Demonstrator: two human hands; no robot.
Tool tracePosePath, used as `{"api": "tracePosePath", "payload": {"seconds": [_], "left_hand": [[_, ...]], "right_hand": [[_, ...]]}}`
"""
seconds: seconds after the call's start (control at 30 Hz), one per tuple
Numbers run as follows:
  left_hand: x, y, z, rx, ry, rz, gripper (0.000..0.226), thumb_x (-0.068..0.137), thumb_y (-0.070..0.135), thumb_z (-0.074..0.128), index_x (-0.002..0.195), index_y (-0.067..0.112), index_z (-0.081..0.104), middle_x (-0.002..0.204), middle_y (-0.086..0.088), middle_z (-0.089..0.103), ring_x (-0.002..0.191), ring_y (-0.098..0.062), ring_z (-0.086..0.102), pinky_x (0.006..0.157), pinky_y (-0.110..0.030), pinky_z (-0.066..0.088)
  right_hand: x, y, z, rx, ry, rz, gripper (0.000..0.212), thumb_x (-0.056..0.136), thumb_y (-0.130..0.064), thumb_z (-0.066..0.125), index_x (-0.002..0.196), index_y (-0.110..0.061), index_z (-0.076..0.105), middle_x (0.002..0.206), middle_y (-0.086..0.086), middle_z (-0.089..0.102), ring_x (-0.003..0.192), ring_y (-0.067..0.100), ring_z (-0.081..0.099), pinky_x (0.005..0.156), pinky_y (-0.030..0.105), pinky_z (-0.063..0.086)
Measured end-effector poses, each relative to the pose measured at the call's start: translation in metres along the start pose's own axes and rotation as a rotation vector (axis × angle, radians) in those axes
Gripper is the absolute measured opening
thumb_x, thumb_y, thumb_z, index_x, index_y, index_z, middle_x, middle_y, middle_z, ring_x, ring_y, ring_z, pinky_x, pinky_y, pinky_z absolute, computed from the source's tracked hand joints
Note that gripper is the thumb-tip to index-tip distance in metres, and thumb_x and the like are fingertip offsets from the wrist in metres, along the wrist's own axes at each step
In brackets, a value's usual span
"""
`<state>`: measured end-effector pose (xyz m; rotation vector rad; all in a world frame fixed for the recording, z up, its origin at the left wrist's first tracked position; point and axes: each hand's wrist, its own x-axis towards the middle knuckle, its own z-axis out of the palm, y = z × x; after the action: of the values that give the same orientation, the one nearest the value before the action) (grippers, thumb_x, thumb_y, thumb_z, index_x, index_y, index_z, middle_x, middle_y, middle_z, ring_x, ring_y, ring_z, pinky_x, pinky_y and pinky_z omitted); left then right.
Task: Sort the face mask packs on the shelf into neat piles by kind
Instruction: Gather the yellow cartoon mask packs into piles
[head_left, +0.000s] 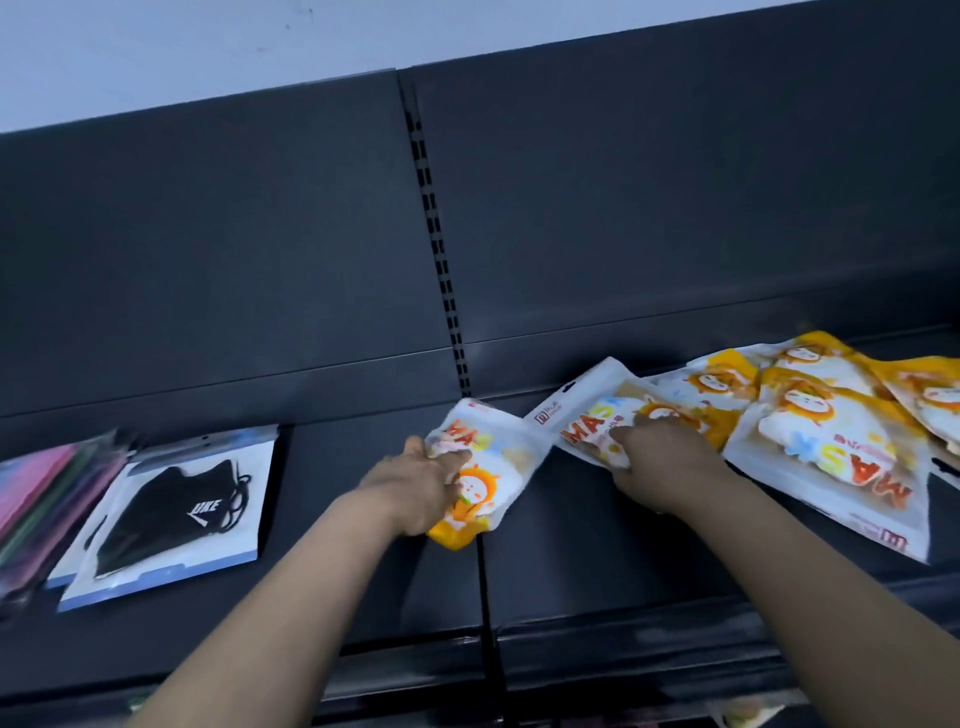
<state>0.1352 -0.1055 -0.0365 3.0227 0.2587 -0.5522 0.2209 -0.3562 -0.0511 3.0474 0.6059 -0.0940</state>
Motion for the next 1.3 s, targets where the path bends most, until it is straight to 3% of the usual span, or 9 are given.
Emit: {"api": "tracePosePath", "payload": {"seconds": [0.13, 0.27, 0.4, 0.63, 0.77, 0.83, 0.97, 1.13, 1.3], "left_hand": [[-0.001, 0.033, 0.007, 0.0, 0.13, -0.081, 0.065, 0.09, 0.062, 0.042, 0.141, 0.022, 0.038, 0.133, -0.009, 0.046, 0.121, -0.03, 0.044, 0.1, -0.039, 0.041], [0.0, 0.054, 0.016, 0.031, 0.28, -0.157, 0.086, 0.081, 0.076, 0.041, 0.143, 0.016, 0.036, 0.136, -0.007, 0.041, 0.122, -0.03, 0.038, 0.097, -0.041, 0.042], [0.007, 0.066, 0.027, -0.091, 0.366, -0.227, 0.085, 0.081, 0.077, 0.04, 0.139, 0.015, 0.041, 0.133, -0.006, 0.047, 0.119, -0.029, 0.041, 0.095, -0.036, 0.042], [0.014, 0.056, 0.031, -0.632, 0.582, -0.271, 0.037, 0.101, 0.031, 0.038, 0.128, 0.008, 0.048, 0.132, -0.015, 0.05, 0.123, -0.033, 0.045, 0.098, -0.038, 0.038], [0.005, 0.046, 0.032, -0.741, 0.538, -0.075, 0.062, 0.093, 0.055, 0.043, 0.148, 0.028, 0.03, 0.152, -0.003, 0.032, 0.134, -0.026, 0.04, 0.107, -0.035, 0.035], [0.001, 0.054, 0.031, -0.707, 0.439, 0.013, 0.074, 0.083, 0.071, 0.044, 0.148, 0.042, 0.023, 0.159, 0.004, 0.013, 0.141, -0.025, 0.029, 0.113, -0.04, 0.032], [0.002, 0.068, 0.032, -0.368, 0.311, 0.051, 0.073, 0.085, 0.066, 0.048, 0.148, 0.047, 0.016, 0.162, 0.005, -0.009, 0.145, -0.031, 0.011, 0.114, -0.045, 0.029], [0.009, 0.057, 0.018, -0.312, 0.226, -0.066, 0.063, 0.089, 0.057, 0.044, 0.146, 0.046, 0.02, 0.162, 0.008, -0.002, 0.147, -0.038, -0.004, 0.115, -0.061, 0.011], [0.01, 0.079, -0.001, -0.246, 0.486, 0.087, 0.051, 0.087, 0.048, 0.05, 0.136, 0.043, 0.041, 0.16, 0.009, 0.013, 0.149, -0.028, -0.005, 0.117, -0.057, 0.005]], "right_hand": [[0.003, 0.012, -0.002, 0.049, 0.211, -0.004, 0.024, 0.087, -0.035, 0.047, 0.088, -0.016, 0.063, 0.09, 0.004, 0.066, 0.079, 0.023, 0.058, 0.061, 0.027, 0.038], [0.012, 0.027, -0.008, 0.204, 0.418, 0.068, 0.022, 0.088, -0.026, 0.049, 0.08, -0.009, 0.061, 0.079, 0.011, 0.066, 0.077, 0.033, 0.064, 0.057, 0.029, 0.035], [0.01, 0.027, -0.026, 0.256, 0.557, 0.092, 0.026, 0.087, -0.028, 0.047, 0.076, -0.009, 0.061, 0.073, 0.011, 0.066, 0.07, 0.034, 0.061, 0.054, 0.03, 0.032], [0.012, -0.03, -0.018, 0.571, 0.409, -0.129, 0.023, 0.091, -0.026, 0.045, 0.09, -0.014, 0.065, 0.089, 0.011, 0.07, 0.09, 0.033, 0.063, 0.07, 0.036, 0.049], [0.009, -0.014, -0.001, 0.585, 0.268, -0.125, 0.038, 0.087, -0.011, 0.051, 0.123, -0.021, 0.06, 0.121, 0.006, 0.062, 0.113, 0.028, 0.055, 0.09, 0.037, 0.047], [0.005, -0.001, 0.007, 0.513, 0.148, -0.134, 0.046, 0.086, -0.012, 0.049, 0.128, -0.028, 0.057, 0.133, -0.002, 0.055, 0.123, 0.024, 0.048, 0.098, 0.036, 0.043], [0.006, -0.015, 0.014, 0.59, 0.065, -0.195, 0.044, 0.092, -0.019, 0.049, 0.133, -0.034, 0.052, 0.142, -0.006, 0.048, 0.126, 0.02, 0.046, 0.104, 0.027, 0.034], [0.007, -0.034, 0.011, 0.534, 0.163, -0.165, 0.037, 0.095, -0.035, 0.046, 0.131, -0.036, 0.053, 0.135, -0.006, 0.054, 0.116, 0.026, 0.051, 0.098, 0.039, 0.043], [-0.007, 0.011, 0.001, 0.353, 0.332, -0.056, 0.035, 0.094, -0.017, 0.048, 0.125, -0.028, 0.059, 0.128, -0.005, 0.06, 0.114, 0.022, 0.055, 0.089, 0.037, 0.047]]}}
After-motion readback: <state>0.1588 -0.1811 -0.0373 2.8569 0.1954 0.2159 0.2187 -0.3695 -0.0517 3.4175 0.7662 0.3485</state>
